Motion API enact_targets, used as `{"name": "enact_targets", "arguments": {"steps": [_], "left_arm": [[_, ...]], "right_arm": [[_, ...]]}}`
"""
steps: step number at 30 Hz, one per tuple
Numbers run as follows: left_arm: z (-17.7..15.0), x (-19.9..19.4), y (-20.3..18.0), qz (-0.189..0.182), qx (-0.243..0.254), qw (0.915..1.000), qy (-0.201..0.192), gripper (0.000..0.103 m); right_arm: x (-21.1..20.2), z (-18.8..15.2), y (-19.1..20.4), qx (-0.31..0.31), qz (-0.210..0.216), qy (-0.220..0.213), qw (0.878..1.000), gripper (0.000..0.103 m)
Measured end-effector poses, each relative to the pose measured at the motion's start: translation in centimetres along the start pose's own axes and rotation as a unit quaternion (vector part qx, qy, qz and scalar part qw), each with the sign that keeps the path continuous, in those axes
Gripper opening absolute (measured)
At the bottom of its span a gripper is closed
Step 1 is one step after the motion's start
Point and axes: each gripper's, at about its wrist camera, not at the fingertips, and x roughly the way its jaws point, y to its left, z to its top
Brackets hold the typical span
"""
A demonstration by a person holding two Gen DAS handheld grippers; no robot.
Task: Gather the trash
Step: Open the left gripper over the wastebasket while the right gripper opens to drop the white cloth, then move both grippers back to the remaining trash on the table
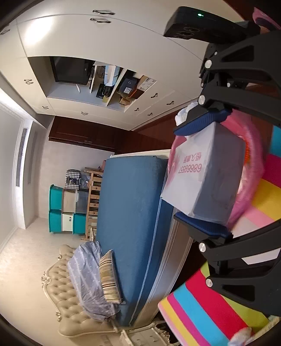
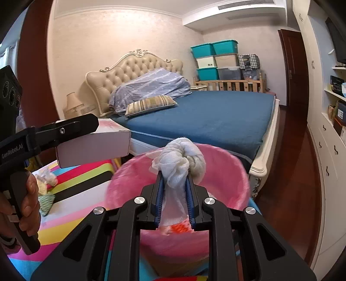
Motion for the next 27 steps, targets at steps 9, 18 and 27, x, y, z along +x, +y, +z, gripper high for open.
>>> {"name": "enact_targets", "arguments": {"steps": [9,18,27], "left_arm": [[-0.3,3.2,0.9,0.024,-0.008,0.9994,0.024,0.092],[-2.5,-2.9,4.1,0.086,-0.024,0.996,0.009,0.098],[-6.3,-10.0,5.7,0.141,-0.006,0.9898,0.02,0.098]], "right_arm": [[1.0,0.0,-1.6,-0.004,-0.025,-0.011,1.0,0.07],[-2.4,-1.2,-0.4,-0.008,-0.024,-0.017,1.0,0.07],[-4.1,-2.1,4.6,-0.01,0.015,-0.01,1.0,0.07]]}}
